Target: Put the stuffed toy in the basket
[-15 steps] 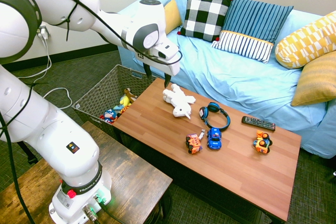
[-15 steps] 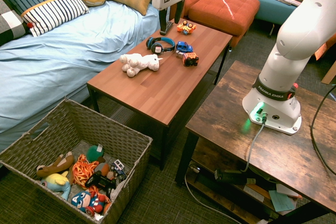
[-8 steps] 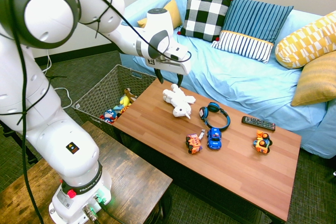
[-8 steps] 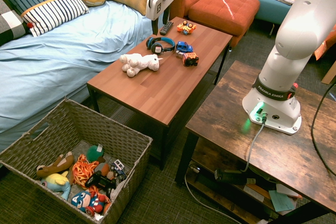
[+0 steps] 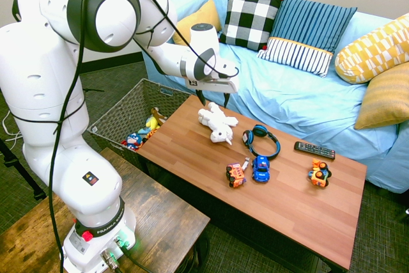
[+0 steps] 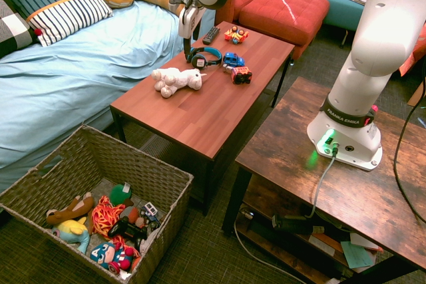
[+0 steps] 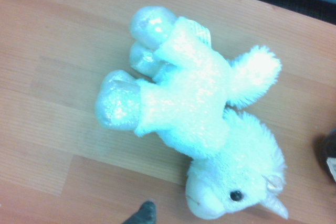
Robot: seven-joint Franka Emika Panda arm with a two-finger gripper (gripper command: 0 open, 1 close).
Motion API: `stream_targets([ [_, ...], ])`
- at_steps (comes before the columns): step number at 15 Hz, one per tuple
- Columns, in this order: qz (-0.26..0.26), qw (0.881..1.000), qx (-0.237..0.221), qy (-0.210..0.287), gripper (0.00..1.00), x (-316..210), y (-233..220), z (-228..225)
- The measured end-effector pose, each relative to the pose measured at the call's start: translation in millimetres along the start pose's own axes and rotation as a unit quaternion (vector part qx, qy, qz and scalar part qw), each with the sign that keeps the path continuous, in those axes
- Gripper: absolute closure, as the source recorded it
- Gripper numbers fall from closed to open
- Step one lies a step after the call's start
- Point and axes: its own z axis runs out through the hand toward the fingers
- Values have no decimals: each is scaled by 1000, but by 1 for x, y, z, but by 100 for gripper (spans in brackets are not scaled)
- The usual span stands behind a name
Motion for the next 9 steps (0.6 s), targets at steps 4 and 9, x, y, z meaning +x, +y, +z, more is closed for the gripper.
stream_targets([
  [4, -52, 999, 7, 0, 0, -6, -3, 37],
  [9, -73, 997, -13, -14, 0, -6, 1, 91],
])
